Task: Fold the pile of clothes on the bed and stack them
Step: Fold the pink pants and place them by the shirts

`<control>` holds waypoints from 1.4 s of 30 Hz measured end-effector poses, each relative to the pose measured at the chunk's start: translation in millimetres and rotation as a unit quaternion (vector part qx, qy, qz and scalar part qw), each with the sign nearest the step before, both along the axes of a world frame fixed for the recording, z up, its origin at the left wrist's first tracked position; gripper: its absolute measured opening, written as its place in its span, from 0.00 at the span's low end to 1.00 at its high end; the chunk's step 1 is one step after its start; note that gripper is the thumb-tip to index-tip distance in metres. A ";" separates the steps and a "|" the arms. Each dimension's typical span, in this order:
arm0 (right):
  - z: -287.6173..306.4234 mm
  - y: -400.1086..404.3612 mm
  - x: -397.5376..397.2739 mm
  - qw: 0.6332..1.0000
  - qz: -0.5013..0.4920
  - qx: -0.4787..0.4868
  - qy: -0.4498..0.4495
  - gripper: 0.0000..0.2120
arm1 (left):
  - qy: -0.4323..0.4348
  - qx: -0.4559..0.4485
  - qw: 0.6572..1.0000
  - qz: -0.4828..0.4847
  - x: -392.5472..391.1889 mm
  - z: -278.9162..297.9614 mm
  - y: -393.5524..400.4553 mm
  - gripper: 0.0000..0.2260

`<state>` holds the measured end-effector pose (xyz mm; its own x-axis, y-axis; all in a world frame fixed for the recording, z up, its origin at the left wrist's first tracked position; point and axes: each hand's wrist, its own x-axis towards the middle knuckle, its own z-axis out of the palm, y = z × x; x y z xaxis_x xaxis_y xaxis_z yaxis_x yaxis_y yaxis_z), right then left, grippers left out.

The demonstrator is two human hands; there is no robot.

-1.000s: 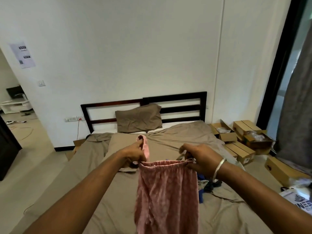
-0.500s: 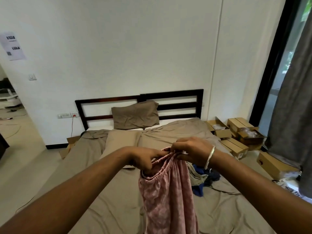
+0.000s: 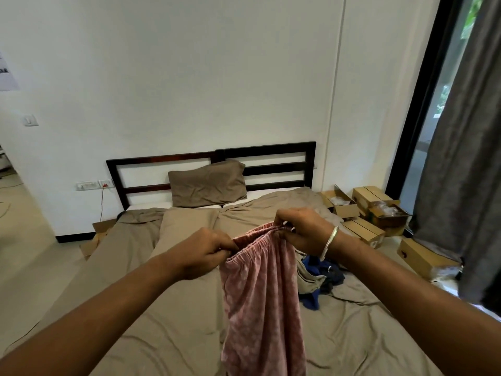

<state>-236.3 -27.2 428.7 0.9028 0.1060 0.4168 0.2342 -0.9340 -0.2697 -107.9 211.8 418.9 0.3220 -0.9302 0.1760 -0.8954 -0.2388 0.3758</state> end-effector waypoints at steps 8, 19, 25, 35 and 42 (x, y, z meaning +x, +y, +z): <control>4.7 10.1 9.0 0.995 -0.098 0.013 0.022 0.09 | -0.238 -0.045 0.970 0.039 -0.8 -28.0 -0.9 0.16; -7.2 18.6 20.5 0.995 -0.097 0.016 0.012 0.19 | -0.194 -0.115 0.958 0.179 8.7 -1.8 -3.6 0.09; -14.3 6.0 27.2 0.994 -0.089 0.058 0.017 0.05 | -0.112 -0.063 0.987 0.095 24.3 7.7 -6.4 0.02; -1.9 -37.7 40.4 0.866 0.032 0.347 0.358 0.12 | 0.290 0.088 0.949 0.088 38.9 25.4 -9.4 0.07; -46.6 -43.9 104.6 0.960 -0.107 0.098 0.241 0.08 | -0.024 0.116 0.960 0.254 72.5 -25.2 -66.2 0.13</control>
<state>-131.7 -71.0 382.1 0.9882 -0.1403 -0.0613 -0.1525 -0.8669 -0.4745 -35.5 145.6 393.7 0.7416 -0.6707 0.0096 -0.6557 -0.7218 0.2214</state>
